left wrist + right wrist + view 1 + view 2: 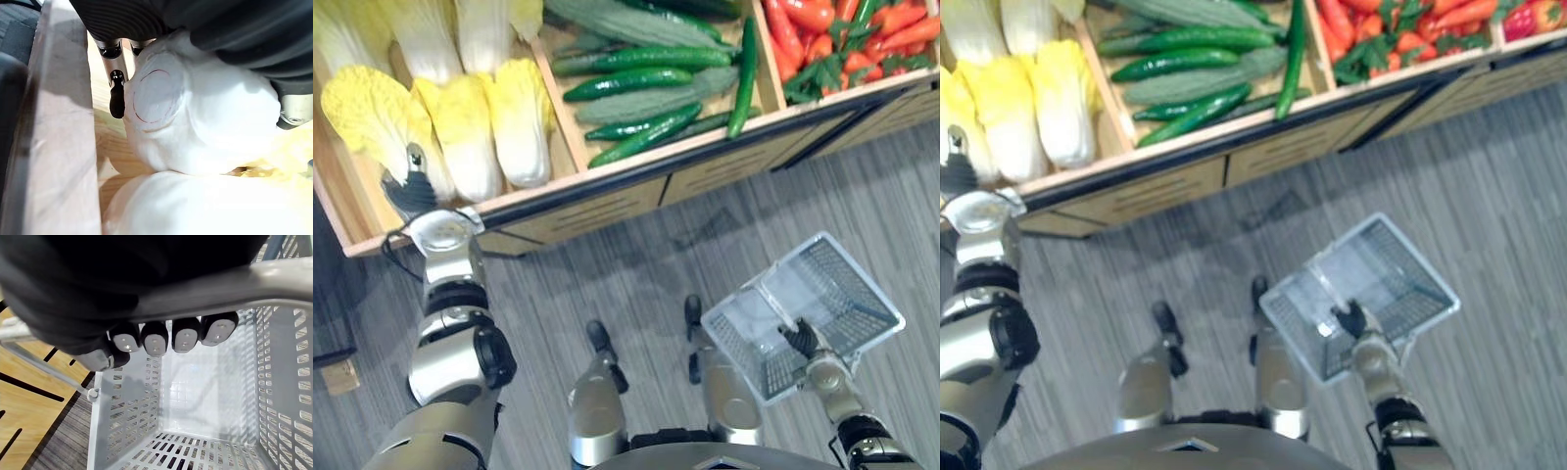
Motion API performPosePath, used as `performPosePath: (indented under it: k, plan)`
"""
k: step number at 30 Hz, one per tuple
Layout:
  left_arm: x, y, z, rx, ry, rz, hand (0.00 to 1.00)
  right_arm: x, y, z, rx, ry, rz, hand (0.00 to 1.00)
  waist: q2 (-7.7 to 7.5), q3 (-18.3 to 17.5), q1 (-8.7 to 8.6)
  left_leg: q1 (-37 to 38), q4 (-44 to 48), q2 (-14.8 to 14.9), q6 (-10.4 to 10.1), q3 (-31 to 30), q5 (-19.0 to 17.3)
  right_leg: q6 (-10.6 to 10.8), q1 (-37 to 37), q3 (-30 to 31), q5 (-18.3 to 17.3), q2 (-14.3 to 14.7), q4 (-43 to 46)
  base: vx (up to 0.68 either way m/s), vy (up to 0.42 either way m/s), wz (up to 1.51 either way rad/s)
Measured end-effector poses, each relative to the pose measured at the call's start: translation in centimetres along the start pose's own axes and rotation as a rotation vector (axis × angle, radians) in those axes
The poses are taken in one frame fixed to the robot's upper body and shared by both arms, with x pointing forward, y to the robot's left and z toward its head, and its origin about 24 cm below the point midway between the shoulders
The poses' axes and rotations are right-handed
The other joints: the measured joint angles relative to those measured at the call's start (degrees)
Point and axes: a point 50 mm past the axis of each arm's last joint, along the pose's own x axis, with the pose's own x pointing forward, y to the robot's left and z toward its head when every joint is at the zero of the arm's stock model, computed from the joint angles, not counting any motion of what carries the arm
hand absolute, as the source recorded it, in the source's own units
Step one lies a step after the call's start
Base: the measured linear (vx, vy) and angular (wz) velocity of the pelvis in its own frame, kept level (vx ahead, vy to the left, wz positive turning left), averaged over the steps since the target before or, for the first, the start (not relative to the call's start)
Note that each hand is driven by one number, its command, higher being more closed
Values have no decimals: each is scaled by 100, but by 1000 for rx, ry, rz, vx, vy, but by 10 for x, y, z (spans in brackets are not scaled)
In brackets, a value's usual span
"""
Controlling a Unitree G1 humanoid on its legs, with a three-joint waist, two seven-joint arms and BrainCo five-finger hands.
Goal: Pick vegetable in the basket
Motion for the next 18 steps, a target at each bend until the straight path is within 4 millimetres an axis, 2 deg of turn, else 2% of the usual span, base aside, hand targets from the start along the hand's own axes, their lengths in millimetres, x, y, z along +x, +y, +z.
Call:
performPosePath:
  k: [6, 11, 15, 17, 18]
  plan:
    - [-28, -6, -25, -128, 17, 8, 100, -6, 8, -16, 54, 73, 4, 100, 11, -251, 9, 132, 17, -66, 3, -43, -12, -19, 174, -89, -20, -73, 6, -11, 14, 6]
    - [-55, 6, -68, -360, 218, 167, 100, -14, 12, -31, 72, 121, 8, 100, 39, -379, -15, 208, -84, -83, -23, -34, 23, -82, 153, -88, -102, -61, 84, -47, -7, -2]
    - [-58, 27, -66, -451, 185, 246, 100, -21, 16, -45, 85, 177, 17, 100, 40, -478, -8, 248, -237, -109, -85, -81, 119, -78, 150, -110, -105, -33, 62, 2, -3, 1]
    - [-57, 36, -52, -495, 112, 280, 100, -25, 18, -51, 88, 204, 25, 100, 48, -539, -5, 309, -420, -138, -99, -127, 214, -76, 157, -134, -103, -20, 50, 22, -7, 6]
    - [-55, 43, -37, -539, 44, 310, 100, -28, 21, -56, 93, 224, 32, 100, 48, -597, 2, 343, -505, -145, -95, -140, 263, -76, 169, -143, -59, -11, 37, 47, -5, 3]
